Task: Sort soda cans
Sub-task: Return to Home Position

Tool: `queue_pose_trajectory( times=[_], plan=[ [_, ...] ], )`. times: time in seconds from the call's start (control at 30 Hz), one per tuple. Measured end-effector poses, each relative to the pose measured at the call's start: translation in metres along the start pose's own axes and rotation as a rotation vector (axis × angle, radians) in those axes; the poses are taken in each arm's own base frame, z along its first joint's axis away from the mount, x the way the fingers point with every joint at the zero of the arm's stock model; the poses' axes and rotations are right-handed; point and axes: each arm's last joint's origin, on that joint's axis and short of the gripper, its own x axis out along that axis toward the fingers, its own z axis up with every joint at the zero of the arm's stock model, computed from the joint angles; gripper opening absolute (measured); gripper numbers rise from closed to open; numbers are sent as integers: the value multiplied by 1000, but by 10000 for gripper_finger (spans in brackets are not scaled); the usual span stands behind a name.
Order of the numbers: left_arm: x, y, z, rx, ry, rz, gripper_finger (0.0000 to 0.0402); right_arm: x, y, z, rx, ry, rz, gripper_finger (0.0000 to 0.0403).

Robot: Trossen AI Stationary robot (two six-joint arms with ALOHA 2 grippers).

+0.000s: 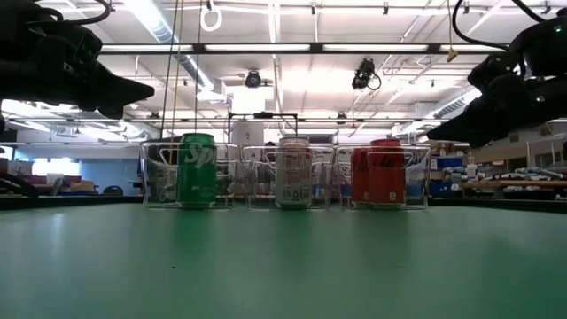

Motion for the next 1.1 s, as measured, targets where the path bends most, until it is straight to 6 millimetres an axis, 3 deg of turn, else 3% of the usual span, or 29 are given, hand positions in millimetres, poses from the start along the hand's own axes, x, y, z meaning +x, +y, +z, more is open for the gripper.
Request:
queue_pose_trajectory(
  times=[1.1],
  plan=[
    [0, 0, 0, 0, 0, 0, 14, 0, 0, 0, 0, 0, 0, 0]
  ],
)
